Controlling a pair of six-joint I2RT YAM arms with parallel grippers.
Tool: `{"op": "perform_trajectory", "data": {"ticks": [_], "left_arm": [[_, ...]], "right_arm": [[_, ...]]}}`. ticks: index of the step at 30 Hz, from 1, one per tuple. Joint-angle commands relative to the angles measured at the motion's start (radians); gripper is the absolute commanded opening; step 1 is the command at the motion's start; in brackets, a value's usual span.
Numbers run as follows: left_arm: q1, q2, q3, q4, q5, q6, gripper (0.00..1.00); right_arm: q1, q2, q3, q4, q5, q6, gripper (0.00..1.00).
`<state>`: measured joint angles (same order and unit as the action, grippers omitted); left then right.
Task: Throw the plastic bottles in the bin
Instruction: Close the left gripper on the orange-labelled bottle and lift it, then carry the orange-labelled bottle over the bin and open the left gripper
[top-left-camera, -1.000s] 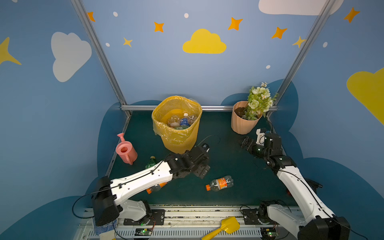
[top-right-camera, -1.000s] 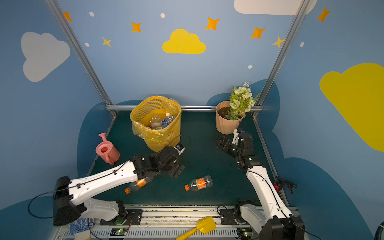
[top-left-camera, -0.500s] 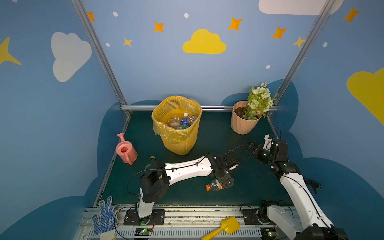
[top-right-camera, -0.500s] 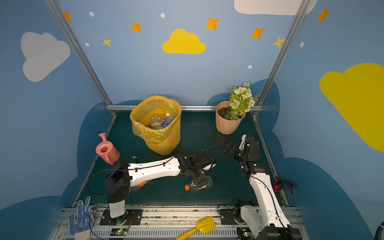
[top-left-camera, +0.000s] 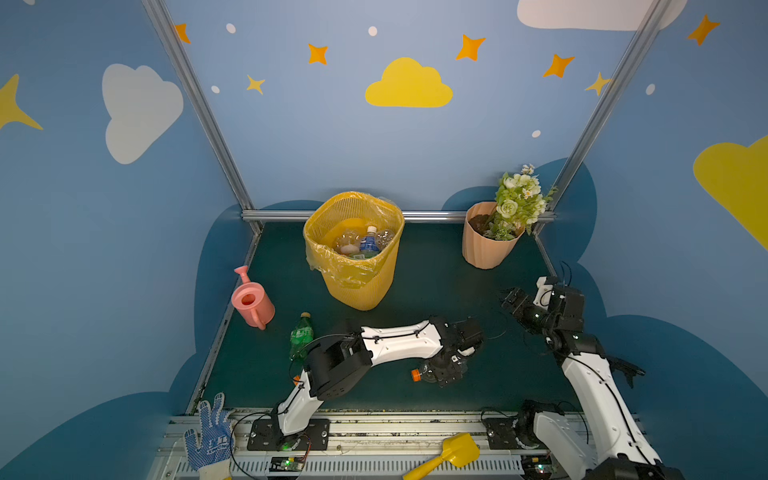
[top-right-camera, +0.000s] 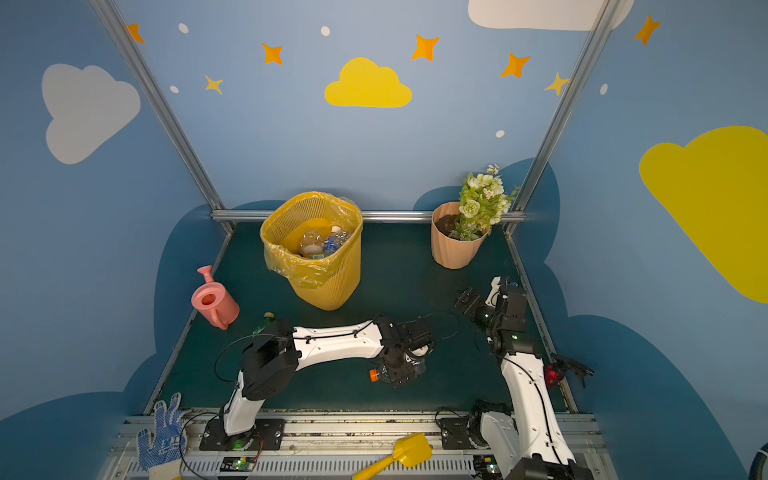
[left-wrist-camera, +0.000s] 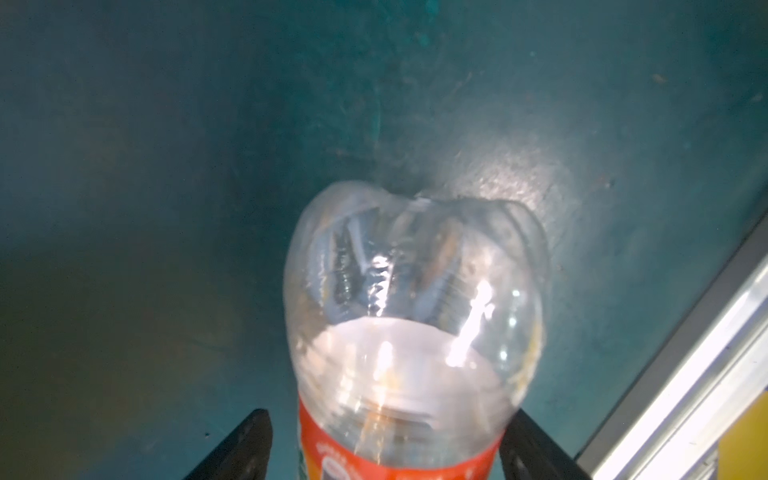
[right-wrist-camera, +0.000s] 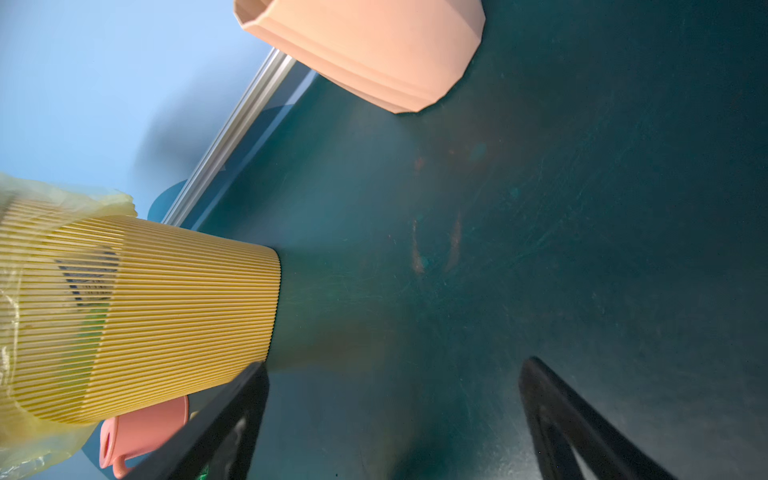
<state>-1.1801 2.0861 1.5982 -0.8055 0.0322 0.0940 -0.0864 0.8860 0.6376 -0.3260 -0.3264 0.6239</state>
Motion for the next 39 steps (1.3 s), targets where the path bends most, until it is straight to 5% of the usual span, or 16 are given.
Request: {"op": "perform_trajectory", "data": {"ticks": [1, 6, 18, 29, 34, 39], "left_arm": [[0.0, 0.018, 0.028, -0.023, -0.011, 0.011, 0.76], [0.0, -0.014, 0.012, 0.006, -0.003, -0.001, 0.62], [0.015, -0.259, -0.141, 0.199, -0.074, -0.057, 0.55], [0.077, -0.732, -0.343, 0.488, -0.321, -0.092, 0.55], [0.085, -0.975, -0.459, 0.727, -0.506, 0.017, 0.55], [0.119, -1.12, -0.457, 0.945, -0.523, 0.278, 0.55]], "right_arm": [[-0.01, -0.007, -0.002, 0.014, -0.029, 0.011, 0.93], [-0.018, -0.012, -0.002, 0.012, -0.031, 0.013, 0.93], [-0.022, 0.001, -0.009, 0.037, -0.048, 0.045, 0.93], [-0.014, 0.066, -0.026, 0.143, -0.177, 0.066, 0.93], [0.01, 0.096, -0.02, 0.179, -0.199, 0.073, 0.93], [0.048, 0.116, 0.0, 0.197, -0.196, 0.071, 0.93]]}}
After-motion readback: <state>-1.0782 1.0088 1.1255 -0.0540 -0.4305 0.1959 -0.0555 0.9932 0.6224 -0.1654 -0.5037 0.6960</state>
